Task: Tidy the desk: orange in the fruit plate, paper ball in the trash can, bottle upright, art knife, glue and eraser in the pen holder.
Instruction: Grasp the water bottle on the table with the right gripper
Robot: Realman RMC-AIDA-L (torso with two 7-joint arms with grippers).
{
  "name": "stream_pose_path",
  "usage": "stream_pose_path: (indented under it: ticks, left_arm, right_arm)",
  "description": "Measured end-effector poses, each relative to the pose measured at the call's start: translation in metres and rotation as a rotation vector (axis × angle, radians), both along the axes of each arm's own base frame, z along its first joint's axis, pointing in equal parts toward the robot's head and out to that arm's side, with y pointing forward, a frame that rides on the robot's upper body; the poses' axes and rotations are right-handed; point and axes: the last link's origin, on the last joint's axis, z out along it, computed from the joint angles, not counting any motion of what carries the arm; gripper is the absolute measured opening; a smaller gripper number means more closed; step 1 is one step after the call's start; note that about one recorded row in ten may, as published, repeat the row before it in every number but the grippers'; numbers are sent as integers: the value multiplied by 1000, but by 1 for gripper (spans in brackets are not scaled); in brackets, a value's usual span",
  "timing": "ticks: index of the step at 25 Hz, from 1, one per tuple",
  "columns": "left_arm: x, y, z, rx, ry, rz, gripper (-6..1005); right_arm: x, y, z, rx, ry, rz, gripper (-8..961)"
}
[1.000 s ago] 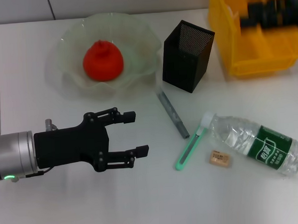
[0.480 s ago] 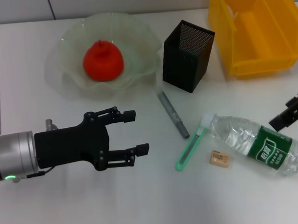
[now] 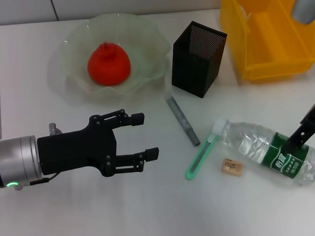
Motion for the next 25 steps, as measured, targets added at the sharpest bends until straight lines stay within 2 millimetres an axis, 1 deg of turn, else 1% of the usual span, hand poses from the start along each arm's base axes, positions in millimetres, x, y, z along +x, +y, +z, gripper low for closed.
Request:
stream_pose_path:
  ticks: [1, 3, 4, 5, 6, 13, 19, 20, 25]
  left_arm:
    - [0, 0, 0, 0, 0, 0, 824]
    - [0, 0, 0, 1, 0, -3, 825]
    - [0, 0, 0, 1, 0, -3, 825]
    - [1, 1, 0, 1, 1, -4, 825]
    - [1, 1, 0, 1, 1, -4, 825]
    - [1, 0, -1, -1, -2, -6, 825]
    - [1, 0, -2, -2, -3, -6, 825]
    - [1, 0, -2, -2, -5, -7, 824]
    - [1, 0, -1, -3, -6, -9, 824]
  right_arm:
    - [0, 0, 0, 0, 0, 0, 825]
    - [3, 1, -10, -10, -7, 16, 824]
    - [3, 1, -10, -10, -7, 16, 824]
    - [5, 2, -16, -11, -12, 27, 824]
    - [5, 2, -16, -11, -12, 27, 824]
    - [13, 4, -34, -22, -26, 43, 822]
    - [16, 4, -43, -34, -37, 54, 821]
    - [16, 4, -47, -41, -41, 59, 821]
    - [18, 2, -53, -54, -50, 61, 820]
